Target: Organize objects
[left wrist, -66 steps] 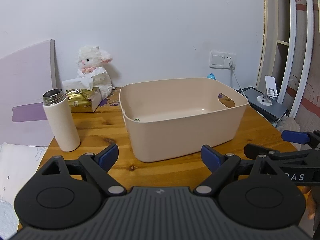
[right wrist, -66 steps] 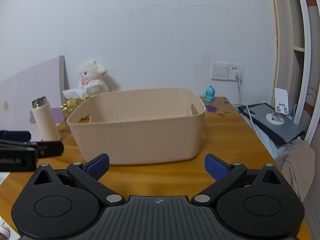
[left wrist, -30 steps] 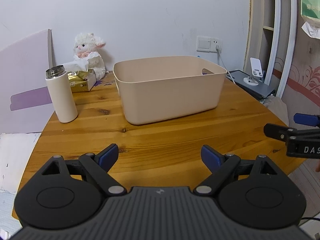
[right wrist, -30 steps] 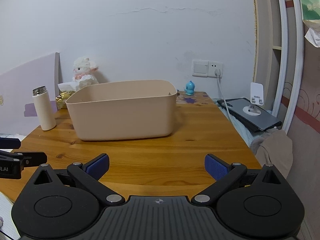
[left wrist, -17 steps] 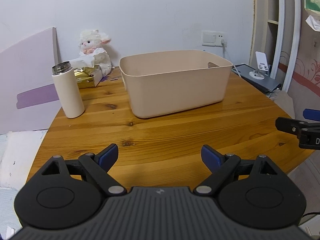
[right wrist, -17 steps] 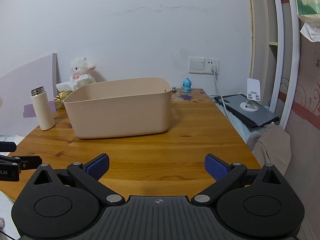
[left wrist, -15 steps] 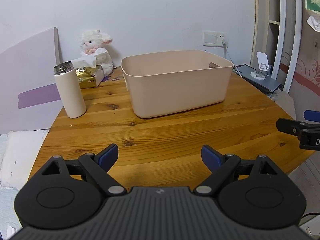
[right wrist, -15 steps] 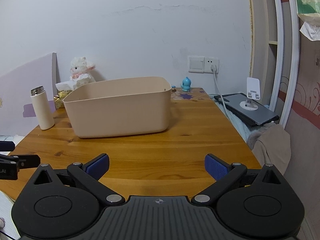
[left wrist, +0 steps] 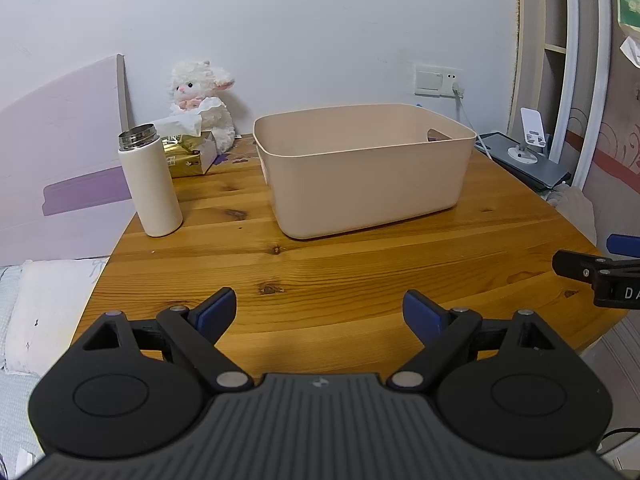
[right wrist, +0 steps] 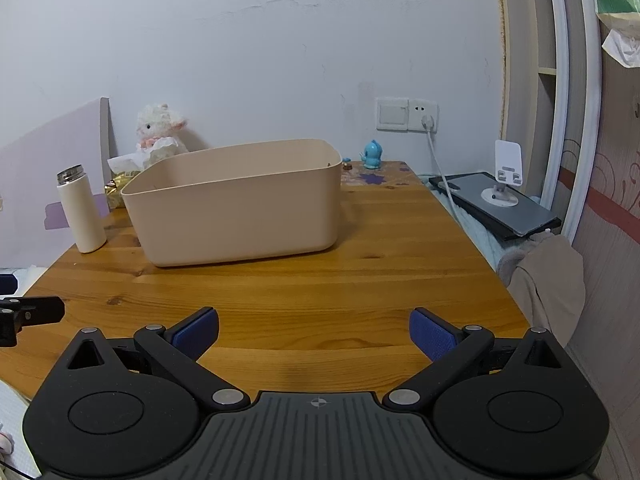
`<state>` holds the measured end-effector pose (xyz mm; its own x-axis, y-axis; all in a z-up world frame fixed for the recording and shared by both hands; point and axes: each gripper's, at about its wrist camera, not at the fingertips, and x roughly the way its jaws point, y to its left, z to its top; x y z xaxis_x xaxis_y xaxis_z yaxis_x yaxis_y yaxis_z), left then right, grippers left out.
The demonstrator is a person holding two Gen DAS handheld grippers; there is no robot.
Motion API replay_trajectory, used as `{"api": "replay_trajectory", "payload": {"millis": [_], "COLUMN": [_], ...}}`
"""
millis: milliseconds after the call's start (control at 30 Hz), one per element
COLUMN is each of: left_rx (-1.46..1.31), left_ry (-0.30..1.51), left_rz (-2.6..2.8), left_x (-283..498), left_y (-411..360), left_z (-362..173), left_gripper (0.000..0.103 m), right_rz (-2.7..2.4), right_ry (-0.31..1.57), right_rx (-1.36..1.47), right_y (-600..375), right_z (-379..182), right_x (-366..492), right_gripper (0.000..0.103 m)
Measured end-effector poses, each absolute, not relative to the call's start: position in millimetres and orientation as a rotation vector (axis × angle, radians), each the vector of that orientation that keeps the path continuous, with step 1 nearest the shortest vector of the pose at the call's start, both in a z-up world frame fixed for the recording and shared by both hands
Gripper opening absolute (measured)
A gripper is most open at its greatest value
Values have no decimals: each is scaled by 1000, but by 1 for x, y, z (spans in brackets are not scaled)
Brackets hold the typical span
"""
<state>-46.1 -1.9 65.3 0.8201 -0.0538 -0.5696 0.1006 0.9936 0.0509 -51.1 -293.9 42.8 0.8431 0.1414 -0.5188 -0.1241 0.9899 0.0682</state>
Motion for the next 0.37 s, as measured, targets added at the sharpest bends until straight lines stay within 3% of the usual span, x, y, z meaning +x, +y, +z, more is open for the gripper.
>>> {"api": "replay_trajectory", "payload": {"millis": [267, 367], "left_rx": [77, 69], "left_ry": [606, 608], "left_rz": [-84, -83], "left_x": [-43, -40], "left_y": [-2, 0], "left_z": [64, 63], "left_gripper": [92, 97], "right_rz": [138, 138], "right_ry": [560, 569], "right_rx": [39, 43], "right_y": [-293, -293], "right_z": [40, 38], "right_x": [-44, -39], "right_gripper": [103, 103]}}
